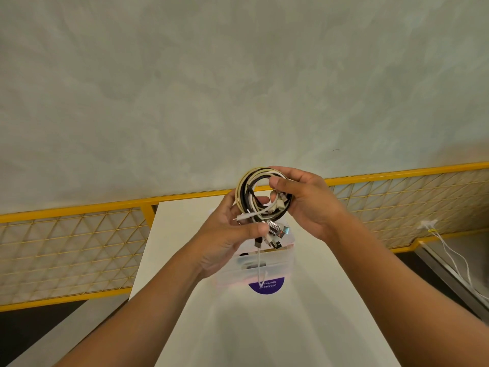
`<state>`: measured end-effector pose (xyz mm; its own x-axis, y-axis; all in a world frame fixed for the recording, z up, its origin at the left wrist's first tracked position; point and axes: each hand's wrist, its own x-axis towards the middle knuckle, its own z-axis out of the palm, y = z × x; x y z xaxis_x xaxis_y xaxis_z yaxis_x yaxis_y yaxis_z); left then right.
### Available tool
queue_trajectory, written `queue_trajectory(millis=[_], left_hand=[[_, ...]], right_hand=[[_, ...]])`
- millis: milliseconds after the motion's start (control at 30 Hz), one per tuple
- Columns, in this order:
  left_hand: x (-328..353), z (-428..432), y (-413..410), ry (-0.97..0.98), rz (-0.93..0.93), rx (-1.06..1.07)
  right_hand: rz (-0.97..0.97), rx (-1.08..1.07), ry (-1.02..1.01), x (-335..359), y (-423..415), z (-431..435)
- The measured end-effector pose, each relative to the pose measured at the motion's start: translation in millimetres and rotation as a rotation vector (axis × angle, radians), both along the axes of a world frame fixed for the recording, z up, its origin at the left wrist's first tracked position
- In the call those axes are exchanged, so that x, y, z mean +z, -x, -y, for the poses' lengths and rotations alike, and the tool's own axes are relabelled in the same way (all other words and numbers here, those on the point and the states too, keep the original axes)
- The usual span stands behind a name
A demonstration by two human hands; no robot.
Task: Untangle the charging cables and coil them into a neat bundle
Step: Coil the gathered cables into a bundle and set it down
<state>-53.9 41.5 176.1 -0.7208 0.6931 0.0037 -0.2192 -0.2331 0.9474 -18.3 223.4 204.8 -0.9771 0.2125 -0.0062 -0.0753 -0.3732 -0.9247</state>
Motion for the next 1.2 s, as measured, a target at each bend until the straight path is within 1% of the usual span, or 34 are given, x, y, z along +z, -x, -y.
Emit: queue_trajectory(millis=[100, 200, 333, 467, 667, 867, 933, 1000, 1133, 1200], left_hand=[[1.6, -5.2, 0.6, -0.076, 0.047, 0.089], [4.0, -8.0, -0.4, -0.137, 0.109, 0.136], [7.2, -12.1, -1.5, -0.214, 0.216, 0.146], [11.0, -12.5, 0.6, -0.207, 0.255, 0.136], [17.2, -14.5, 3.5, -0.031, 0.101, 0.159], [21.9, -20.3, 0.5, 0.334, -0.176, 0.246], [21.5, -21.0, 1.2, 0.366, -0.224, 0.245], [19.6, -18.4, 0.2, 0.268, -0.197, 0.219], [13.6, -1.9, 2.8, -0.094, 0.053, 0.085], [9.3, 3.6, 6.9, -0.219, 0.153, 0.01]], right_hand=[[-0.005, 0.026, 0.04, 1.6, 1.0, -2.2], [-0.005, 0.045, -0.002, 2.2, 2.1, -4.0], [-0.003, 0.024, -0.015, 1.4, 4.2, -2.4], [-0.003, 0.014, -0.044, 1.2, 4.3, 0.4], [0.011, -0.012, -0.111, -1.7, 7.7, 3.3], [0.027, -0.046, -0.245, -6.7, 10.0, 7.9], [0.029, -0.054, -0.249, -7.4, 10.2, 7.7], [0.03, -0.069, -0.242, -7.1, 10.2, 5.9], [0.025, -0.068, -0.168, -3.4, 9.0, 2.0], [0.022, -0.06, -0.125, -1.8, 8.5, 2.0]])
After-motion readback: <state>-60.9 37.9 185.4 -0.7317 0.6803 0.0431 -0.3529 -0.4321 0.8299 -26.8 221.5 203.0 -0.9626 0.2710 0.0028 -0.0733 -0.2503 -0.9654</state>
